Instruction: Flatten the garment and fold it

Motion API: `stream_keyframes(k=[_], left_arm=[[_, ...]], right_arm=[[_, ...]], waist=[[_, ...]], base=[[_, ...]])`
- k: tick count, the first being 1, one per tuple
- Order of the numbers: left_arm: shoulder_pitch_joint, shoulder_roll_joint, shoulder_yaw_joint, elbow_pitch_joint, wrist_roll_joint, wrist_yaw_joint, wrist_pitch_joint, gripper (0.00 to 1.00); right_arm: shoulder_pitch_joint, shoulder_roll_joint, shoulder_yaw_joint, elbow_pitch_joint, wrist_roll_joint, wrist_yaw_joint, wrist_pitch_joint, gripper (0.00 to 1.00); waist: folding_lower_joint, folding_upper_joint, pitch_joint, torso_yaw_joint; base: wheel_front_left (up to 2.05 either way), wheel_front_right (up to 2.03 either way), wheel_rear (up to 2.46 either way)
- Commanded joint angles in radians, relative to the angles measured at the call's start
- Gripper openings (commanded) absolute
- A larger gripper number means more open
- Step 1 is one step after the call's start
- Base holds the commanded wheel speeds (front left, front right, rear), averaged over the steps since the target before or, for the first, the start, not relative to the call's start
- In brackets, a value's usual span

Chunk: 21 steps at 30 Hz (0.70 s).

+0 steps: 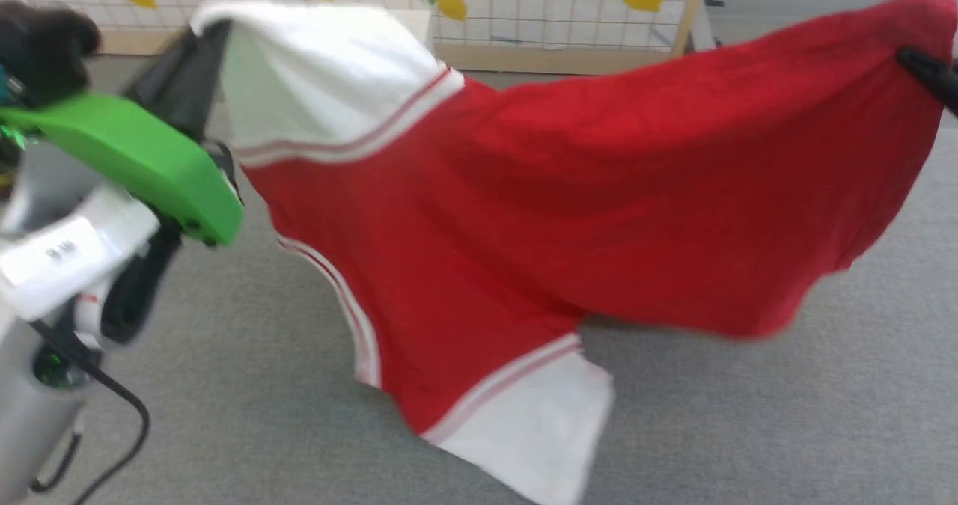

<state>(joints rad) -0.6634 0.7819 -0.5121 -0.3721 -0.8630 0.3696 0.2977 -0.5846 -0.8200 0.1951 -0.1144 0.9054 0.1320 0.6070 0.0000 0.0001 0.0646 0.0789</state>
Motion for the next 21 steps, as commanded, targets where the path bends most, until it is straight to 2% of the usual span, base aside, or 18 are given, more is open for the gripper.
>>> stream_keyframes(k=[1,5,6,11,16,21], left_arm=[[-0.041,0.0,0.009,0.002,-0.009,-0.015,-0.001,0.0],[-0.152,0.001,0.031,0.032,-0.017,-0.06,0.021,0.0],[-0.219,-0.006,0.041,0.059,-0.023,-0.086,0.032,0.0],[-0.424,-0.037,0.056,0.171,-0.038,-0.157,0.071,0.0],[-0.683,-0.073,0.04,0.35,0.006,-0.257,0.092,0.0],[-0.927,-0.12,0.021,0.555,0.071,-0.335,0.071,0.0]], right_arm=[[-0.025,0.013,-0.012,-0.007,-0.01,-0.001,-0.005,0.0],[-0.096,0.029,-0.027,-0.016,-0.031,-0.001,-0.008,0.0],[-0.144,0.039,-0.032,-0.006,-0.037,-0.001,-0.012,0.0],[-0.305,0.049,-0.017,0.04,-0.058,-0.001,-0.026,0.0],[-0.523,0.057,0.065,0.131,-0.105,-0.001,-0.061,0.0],[-0.755,0.09,0.172,0.272,-0.151,-0.001,-0.139,0.0]], waist=[[0.0,-0.0001,0.014,-0.023],[0.0,-0.0001,0.067,-0.043],[0.0,-0.0001,0.102,-0.05],[0.0,-0.0001,0.223,-0.068],[0.0,-0.0001,0.359,-0.09],[0.0,-0.0001,0.462,-0.109]], base=[[0.0,0.0,0.0],[0.0,0.0,0.0],[0.0,0.0,0.0],[0.0,0.0,0.0],[0.0,0.0,0.0],[0.0,0.0,0.0]])
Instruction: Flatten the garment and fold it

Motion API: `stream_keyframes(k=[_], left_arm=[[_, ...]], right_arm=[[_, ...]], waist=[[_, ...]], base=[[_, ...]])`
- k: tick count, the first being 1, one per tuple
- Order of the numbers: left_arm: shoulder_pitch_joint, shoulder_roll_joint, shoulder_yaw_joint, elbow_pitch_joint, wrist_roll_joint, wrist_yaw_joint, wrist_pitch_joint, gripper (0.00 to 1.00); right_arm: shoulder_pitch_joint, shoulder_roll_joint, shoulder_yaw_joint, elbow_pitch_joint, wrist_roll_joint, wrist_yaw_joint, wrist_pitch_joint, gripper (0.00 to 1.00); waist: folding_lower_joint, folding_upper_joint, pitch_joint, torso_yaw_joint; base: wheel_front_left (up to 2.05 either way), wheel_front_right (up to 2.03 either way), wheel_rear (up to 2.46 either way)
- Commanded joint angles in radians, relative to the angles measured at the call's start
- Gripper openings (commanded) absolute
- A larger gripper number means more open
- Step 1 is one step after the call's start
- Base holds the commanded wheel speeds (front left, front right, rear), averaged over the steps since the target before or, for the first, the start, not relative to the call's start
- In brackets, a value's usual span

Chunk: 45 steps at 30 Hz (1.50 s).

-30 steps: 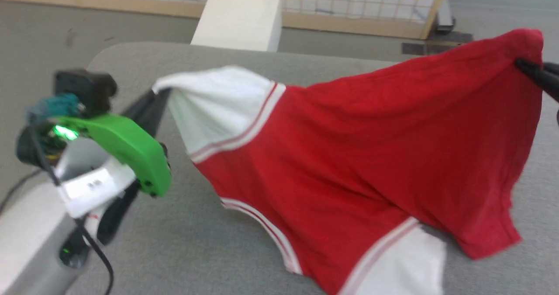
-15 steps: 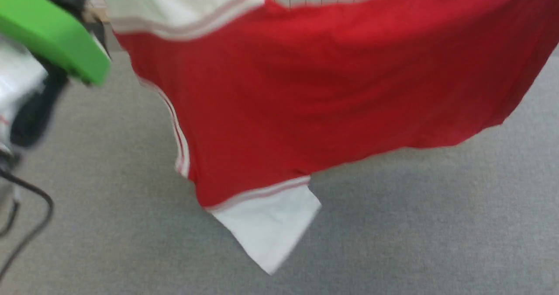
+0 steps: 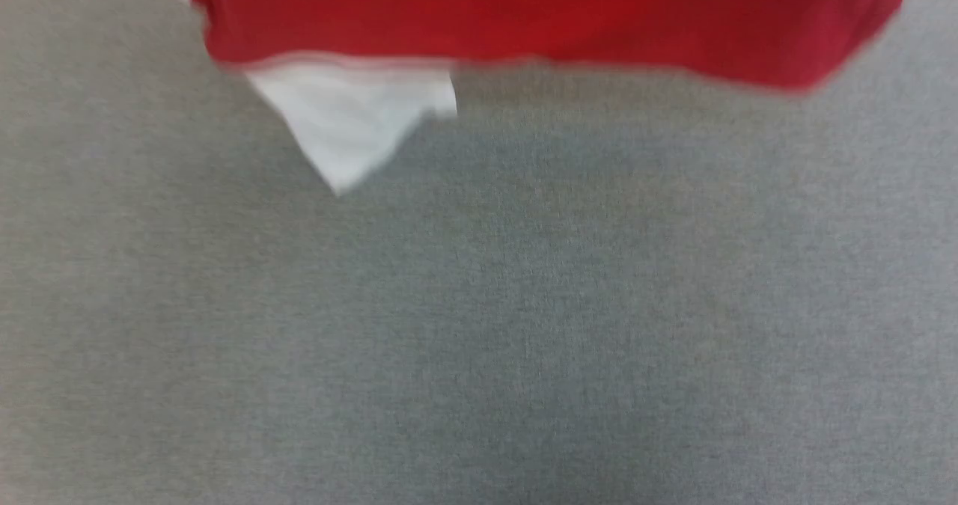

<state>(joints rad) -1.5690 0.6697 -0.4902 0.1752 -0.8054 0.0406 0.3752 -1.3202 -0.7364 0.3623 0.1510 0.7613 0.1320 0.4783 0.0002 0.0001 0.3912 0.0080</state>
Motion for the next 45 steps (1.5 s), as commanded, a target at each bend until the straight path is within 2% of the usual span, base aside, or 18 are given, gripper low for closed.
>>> stream_keyframes(k=[1,5,11,15,21,26,32,37,41,45], left_arm=[[-0.074,-0.02,-0.005,0.052,0.028,-0.022,-0.014,0.0],[-0.229,-0.06,-0.014,0.2,0.072,-0.064,-0.058,0.0],[-0.386,-0.11,-0.011,0.383,0.109,-0.092,-0.151,0.0],[-0.437,-0.122,0.002,0.451,0.125,-0.104,-0.247,0.0],[-0.389,-0.154,-0.038,0.504,0.114,-0.139,-0.27,0.0],[-0.251,-0.174,-0.056,0.52,0.091,-0.14,-0.306,0.0],[0.014,-0.183,-0.076,0.478,0.059,-0.105,-0.351,0.0],[0.255,-0.173,-0.1,0.391,0.026,-0.065,-0.347,0.0],[0.482,-0.136,-0.127,0.269,-0.007,-0.014,-0.304,0.0],[0.692,-0.065,-0.167,0.111,-0.028,0.037,-0.236,0.0]], right_arm=[[-0.07,0.018,0.024,0.046,-0.016,-0.001,-0.031,0.0],[-0.22,0.058,0.093,0.176,-0.044,-0.001,-0.118,0.0],[-0.376,0.12,0.163,0.361,-0.066,-0.001,-0.252,0.0],[-0.428,0.158,0.194,0.452,-0.058,-0.001,-0.336,0.0],[-0.414,0.154,0.269,0.521,-0.029,-0.001,-0.39,0.0],[-0.326,0.149,0.33,0.558,-0.004,-0.001,-0.429,0.0],[-0.161,0.133,0.407,0.564,0.039,-0.001,-0.452,0.0],[0.007,0.108,0.452,0.542,0.087,-0.001,-0.479,0.0],[0.178,0.068,0.511,0.487,0.127,-0.001,-0.483,0.0],[0.333,0.021,0.575,0.395,0.174,-0.001,-0.462,0.0]], waist=[[-0.0002,-0.0001,0.155,-0.041],[-0.0002,-0.0001,0.205,-0.047],[-0.0002,-0.0001,0.257,-0.048],[-0.0002,-0.0001,0.279,-0.044],[-0.0002,-0.0001,0.303,-0.008],[-0.0002,-0.0001,0.28,0.019],[-0.0002,-0.0001,0.199,0.054],[-0.0002,-0.0001,0.099,0.079],[-0.0002,-0.0001,0.009,0.1],[-0.0002,-0.0001,-0.069,0.11]], base=[[0.0,0.0,0.0],[0.0,0.0,0.0],[0.0,0.0,0.0],[0.0,0.0,0.0],[0.0,0.0,0.0],[0.0,0.0,0.0],[0.0,0.0,0.0],[0.0,0.0,0.0],[0.0,0.0,0.0],[0.0,0.0,0.0]])
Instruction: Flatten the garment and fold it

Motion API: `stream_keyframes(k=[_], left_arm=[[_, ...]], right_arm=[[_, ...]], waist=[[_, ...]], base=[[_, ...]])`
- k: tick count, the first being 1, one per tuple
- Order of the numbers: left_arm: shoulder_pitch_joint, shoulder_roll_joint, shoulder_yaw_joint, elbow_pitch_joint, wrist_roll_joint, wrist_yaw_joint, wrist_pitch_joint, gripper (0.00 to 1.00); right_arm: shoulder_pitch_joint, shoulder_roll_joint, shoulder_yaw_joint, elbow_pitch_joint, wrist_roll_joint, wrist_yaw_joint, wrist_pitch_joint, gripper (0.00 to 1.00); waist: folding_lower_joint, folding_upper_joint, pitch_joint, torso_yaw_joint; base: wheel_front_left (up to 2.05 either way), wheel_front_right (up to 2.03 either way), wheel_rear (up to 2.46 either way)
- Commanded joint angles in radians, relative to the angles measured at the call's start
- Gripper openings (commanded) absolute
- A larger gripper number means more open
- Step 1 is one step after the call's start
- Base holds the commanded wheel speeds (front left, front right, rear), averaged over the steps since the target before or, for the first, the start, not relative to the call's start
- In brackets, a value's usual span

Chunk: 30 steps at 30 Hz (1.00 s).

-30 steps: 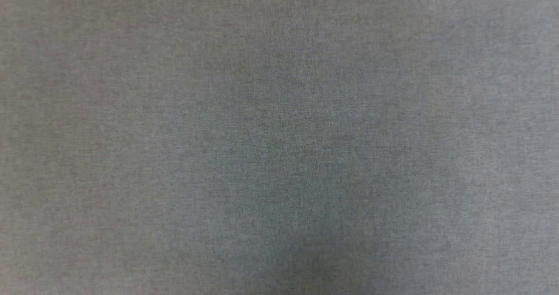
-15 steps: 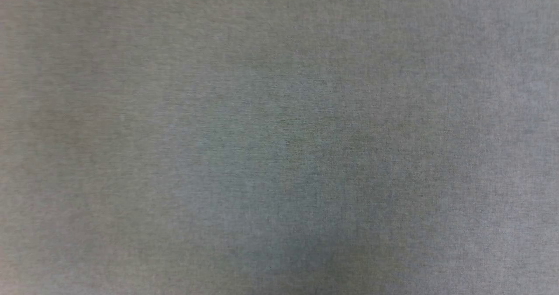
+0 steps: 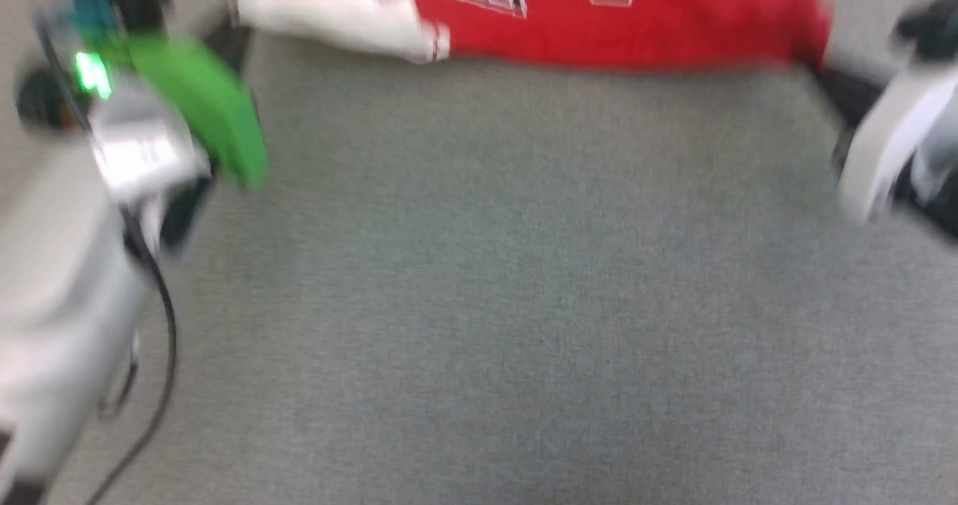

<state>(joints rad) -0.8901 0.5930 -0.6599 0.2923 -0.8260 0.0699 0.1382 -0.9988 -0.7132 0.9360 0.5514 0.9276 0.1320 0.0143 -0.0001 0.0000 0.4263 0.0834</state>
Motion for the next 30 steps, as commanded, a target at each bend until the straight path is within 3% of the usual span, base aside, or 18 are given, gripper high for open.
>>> stream_keyframes(k=[1,8,11,23,30], left_arm=[[0.067,0.036,-0.01,-0.055,-0.006,0.025,0.016,0.0],[0.38,0.172,-0.049,-0.331,-0.062,0.159,0.114,0.0],[0.472,0.234,-0.056,-0.41,-0.083,0.195,0.143,0.0],[0.74,0.412,-0.096,-0.653,-0.238,0.279,0.296,0.0],[0.841,0.451,-0.126,-0.732,-0.302,0.315,0.334,0.0]], right_arm=[[0.051,-0.018,0.014,-0.034,0.027,-0.001,0.012,0.0],[0.226,-0.115,0.063,-0.148,0.066,-0.001,0.052,0.0],[0.281,-0.143,0.07,-0.176,0.07,-0.001,0.061,0.0],[0.477,-0.248,0.079,-0.289,0.125,-0.001,0.139,0.0],[0.581,-0.321,0.087,-0.387,0.207,-0.001,0.233,0.0]], waist=[[0.0001,0.0,-0.123,0.037],[0.0001,0.0,-0.214,0.045],[0.0001,0.0,-0.249,0.051],[0.0001,0.0,-0.355,0.066],[0.0001,0.0,-0.377,0.067]], base=[[0.0,0.0,0.0],[0.0,0.0,0.0],[0.0,0.0,0.0],[0.0,0.0,0.0],[0.0,0.0,0.0]])
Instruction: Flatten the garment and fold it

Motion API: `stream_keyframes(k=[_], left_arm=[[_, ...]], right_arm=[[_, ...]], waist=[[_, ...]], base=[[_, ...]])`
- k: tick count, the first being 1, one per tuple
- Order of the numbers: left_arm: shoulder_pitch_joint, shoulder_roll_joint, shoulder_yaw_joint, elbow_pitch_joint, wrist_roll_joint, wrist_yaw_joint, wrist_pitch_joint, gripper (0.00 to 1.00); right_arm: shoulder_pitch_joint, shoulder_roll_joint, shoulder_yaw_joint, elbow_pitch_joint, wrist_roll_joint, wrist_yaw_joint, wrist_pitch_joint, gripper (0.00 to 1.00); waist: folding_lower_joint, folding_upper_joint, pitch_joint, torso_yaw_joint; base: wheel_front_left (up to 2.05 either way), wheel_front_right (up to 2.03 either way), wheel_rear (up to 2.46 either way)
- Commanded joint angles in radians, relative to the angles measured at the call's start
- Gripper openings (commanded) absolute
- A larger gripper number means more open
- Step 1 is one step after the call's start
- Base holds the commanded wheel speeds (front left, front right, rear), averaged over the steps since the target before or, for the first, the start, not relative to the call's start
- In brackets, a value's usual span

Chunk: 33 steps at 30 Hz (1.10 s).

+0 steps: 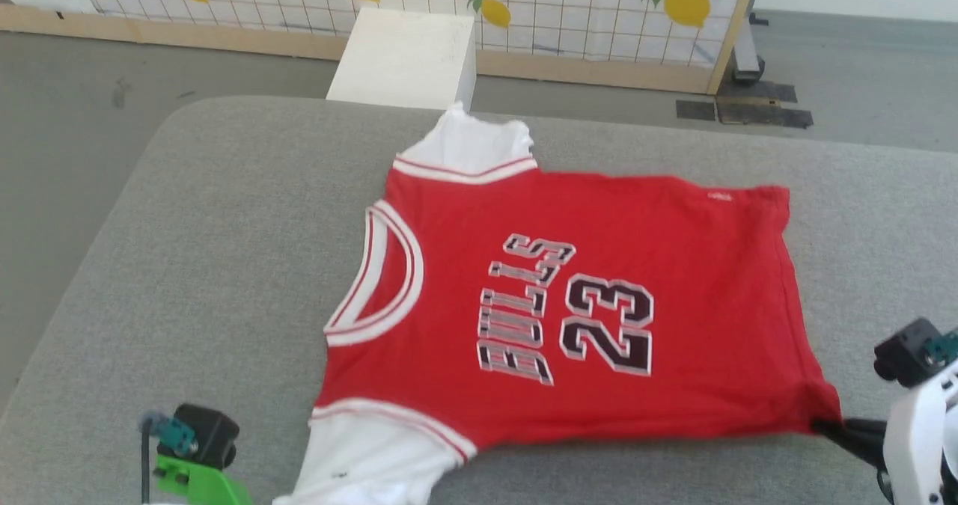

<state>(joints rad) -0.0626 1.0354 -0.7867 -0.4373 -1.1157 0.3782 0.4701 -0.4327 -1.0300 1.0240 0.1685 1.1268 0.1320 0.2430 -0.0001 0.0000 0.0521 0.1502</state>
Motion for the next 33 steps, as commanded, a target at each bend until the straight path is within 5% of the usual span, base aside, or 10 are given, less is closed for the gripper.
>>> stream_keyframes(k=[1,18,33], left_arm=[[0.019,0.009,0.0,-0.006,-0.014,0.007,0.001,0.0],[-0.231,-0.124,0.136,0.062,0.039,-0.028,-0.124,0.0],[-0.498,-0.236,0.063,0.329,0.158,-0.099,-0.041,0.0]], right_arm=[[0.023,-0.01,-0.003,-0.013,0.011,-0.001,0.01,0.0],[0.017,0.009,-0.178,-0.057,0.014,-0.001,0.042,0.0],[-0.067,0.093,-0.267,-0.047,-0.111,-0.001,0.19,0.0]], waist=[[0.0001,0.0,-0.002,-0.001],[0.0001,0.0,0.11,-0.048],[0.0001,0.0,0.262,-0.08]], base=[[0.0,0.0,0.0],[0.0,0.0,0.0],[0.0,0.0,0.0]])
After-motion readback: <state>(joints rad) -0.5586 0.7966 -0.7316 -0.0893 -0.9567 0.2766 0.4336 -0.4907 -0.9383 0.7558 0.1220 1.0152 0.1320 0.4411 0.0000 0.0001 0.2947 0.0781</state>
